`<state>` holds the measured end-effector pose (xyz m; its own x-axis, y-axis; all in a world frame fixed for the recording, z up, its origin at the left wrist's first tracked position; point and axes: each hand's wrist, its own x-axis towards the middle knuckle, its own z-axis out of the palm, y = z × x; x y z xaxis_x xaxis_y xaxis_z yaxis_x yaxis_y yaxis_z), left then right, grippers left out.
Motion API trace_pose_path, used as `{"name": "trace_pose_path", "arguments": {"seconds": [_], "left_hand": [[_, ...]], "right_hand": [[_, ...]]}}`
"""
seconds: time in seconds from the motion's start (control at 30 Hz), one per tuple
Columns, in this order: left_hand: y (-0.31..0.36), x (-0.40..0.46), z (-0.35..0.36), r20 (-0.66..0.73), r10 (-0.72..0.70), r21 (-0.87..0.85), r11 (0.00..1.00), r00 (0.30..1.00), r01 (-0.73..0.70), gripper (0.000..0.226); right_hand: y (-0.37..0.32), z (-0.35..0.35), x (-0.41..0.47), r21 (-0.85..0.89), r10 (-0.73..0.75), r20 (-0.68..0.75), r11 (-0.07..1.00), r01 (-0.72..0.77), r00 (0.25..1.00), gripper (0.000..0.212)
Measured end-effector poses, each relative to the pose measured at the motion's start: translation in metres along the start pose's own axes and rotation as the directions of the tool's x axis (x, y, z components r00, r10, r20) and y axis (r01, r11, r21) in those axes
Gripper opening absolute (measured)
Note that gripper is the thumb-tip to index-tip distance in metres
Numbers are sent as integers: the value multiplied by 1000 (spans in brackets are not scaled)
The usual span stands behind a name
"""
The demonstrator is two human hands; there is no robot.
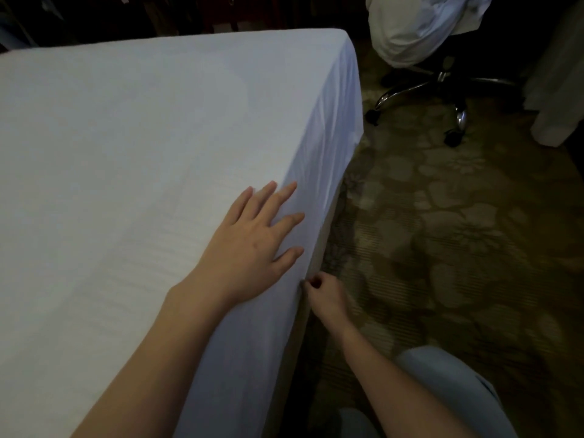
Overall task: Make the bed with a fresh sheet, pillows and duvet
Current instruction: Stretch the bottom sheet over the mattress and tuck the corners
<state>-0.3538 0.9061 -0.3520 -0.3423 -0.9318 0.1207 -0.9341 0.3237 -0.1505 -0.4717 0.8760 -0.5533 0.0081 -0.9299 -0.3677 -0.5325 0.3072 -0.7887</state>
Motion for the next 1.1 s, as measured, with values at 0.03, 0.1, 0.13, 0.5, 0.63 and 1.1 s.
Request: {"name": "trace_pose_path", "arguments": {"seconds": [0.03, 0.1, 0.13, 0.5, 0.63, 1.1], "left_hand": [[0, 0, 0, 1, -1, -3, 1000, 1000, 1, 55], [-1, 0, 0, 7, 1, 6, 1000, 1000, -1, 55], [-1, 0, 0, 10, 4, 12, 1000, 1000, -4, 55], [-23, 58, -21, 106, -73, -244, 965, 992, 98, 74], [-36, 132, -9, 180, -123, -246, 955, 976, 166, 60], [-40, 179, 17, 76, -102, -138, 984, 992, 112, 66]], "right_hand": [[-3, 5, 4, -29, -12, 13, 999, 12, 1000, 18], [-4, 12, 10, -16, -42, 48, 999, 43, 998, 19], [-1, 13, 12, 2, -40, 69, 999, 40, 997, 20], [-20, -9, 55, 302, 3, -37, 953, 8, 999, 8], [-42, -33, 80, 417, -33, -40, 908, 47, 999, 11], [-30, -27, 138, -29, -75, -38, 997, 74, 996, 18]]}}
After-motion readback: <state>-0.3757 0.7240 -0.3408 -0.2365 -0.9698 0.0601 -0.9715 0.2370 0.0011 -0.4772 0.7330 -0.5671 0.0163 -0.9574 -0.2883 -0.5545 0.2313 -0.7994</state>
